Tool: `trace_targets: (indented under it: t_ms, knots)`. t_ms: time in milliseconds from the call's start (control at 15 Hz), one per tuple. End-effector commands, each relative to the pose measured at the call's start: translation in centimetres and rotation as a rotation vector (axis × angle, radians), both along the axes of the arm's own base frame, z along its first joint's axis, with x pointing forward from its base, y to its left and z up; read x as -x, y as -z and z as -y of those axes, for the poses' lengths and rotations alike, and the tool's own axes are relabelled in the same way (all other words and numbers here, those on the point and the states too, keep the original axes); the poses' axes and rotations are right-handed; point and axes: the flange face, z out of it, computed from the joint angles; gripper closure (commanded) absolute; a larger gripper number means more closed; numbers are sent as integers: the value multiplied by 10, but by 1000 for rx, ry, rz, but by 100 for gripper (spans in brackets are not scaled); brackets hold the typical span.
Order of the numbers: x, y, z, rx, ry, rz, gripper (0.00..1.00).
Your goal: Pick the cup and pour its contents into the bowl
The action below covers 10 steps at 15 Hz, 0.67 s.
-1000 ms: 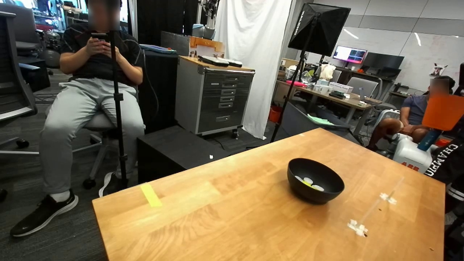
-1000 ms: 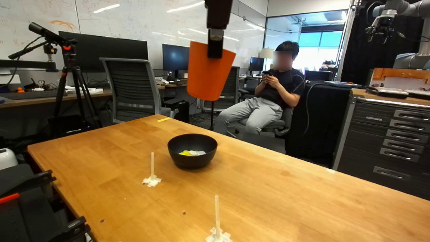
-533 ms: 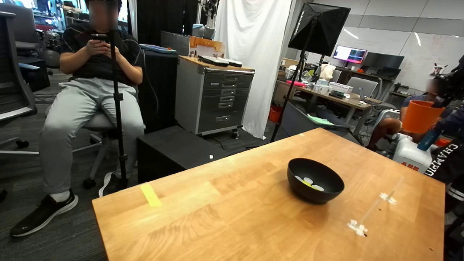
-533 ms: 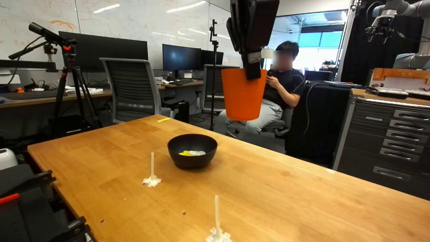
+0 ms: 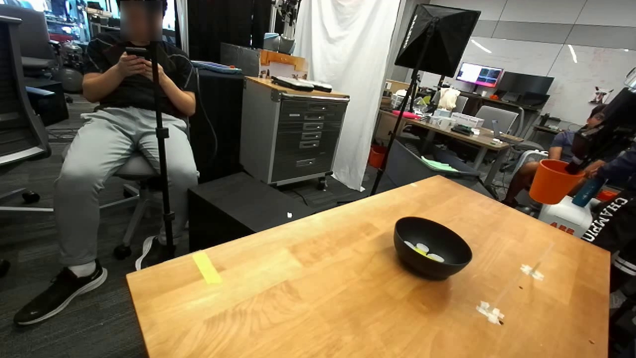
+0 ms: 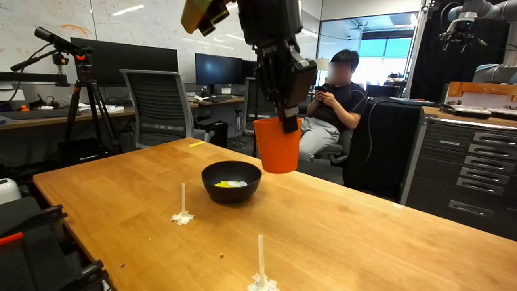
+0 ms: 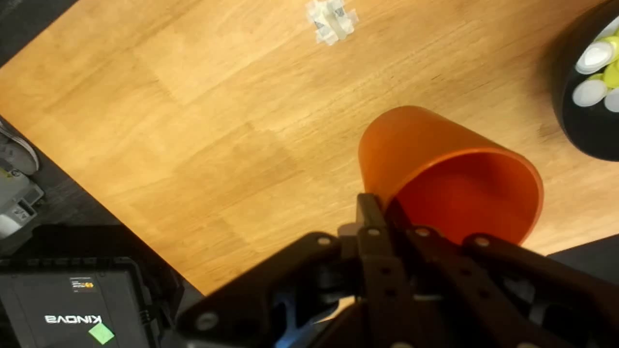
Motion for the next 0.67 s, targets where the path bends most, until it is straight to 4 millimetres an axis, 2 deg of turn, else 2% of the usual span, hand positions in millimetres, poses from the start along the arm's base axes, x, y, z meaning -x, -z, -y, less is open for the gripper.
trace_targets:
  t_ms: [0,600]
  knots:
    - [-1,11,-4,31,-85,22,99]
    - [-8,41,-14,54,-215,82,99]
